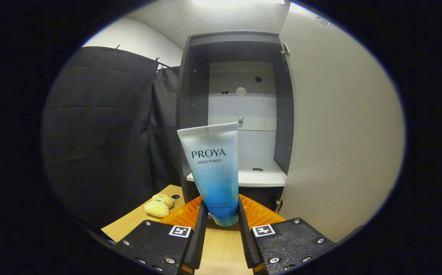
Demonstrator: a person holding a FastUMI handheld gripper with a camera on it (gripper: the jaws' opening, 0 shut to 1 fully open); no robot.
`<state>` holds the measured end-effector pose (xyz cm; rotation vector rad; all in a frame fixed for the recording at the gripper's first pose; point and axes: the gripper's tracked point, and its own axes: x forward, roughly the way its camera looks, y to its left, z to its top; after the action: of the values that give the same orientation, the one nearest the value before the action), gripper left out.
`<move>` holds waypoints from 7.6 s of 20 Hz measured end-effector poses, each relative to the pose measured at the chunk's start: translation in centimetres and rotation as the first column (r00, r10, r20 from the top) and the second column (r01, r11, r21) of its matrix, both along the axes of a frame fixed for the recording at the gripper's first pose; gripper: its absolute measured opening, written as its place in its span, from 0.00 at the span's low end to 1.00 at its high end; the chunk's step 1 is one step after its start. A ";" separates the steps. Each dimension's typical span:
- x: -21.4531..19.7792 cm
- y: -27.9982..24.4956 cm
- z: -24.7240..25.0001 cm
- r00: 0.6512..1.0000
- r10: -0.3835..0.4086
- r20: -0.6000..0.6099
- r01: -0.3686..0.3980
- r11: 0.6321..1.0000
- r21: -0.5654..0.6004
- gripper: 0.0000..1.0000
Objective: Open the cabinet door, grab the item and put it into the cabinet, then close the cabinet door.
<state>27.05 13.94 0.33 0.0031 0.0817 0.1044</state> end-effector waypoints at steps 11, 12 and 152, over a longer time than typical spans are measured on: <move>13.6 0.7 4.2 0.998 0.039 0.049 -0.036 0.998 -0.047 0.44; 14.8 1.0 4.1 0.998 0.046 0.048 -0.044 0.998 -0.045 0.44; -7.8 1.1 1.1 0.999 0.004 0.042 -0.004 1.000 0.005 0.91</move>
<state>19.27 15.02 1.40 0.0060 0.0398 0.1088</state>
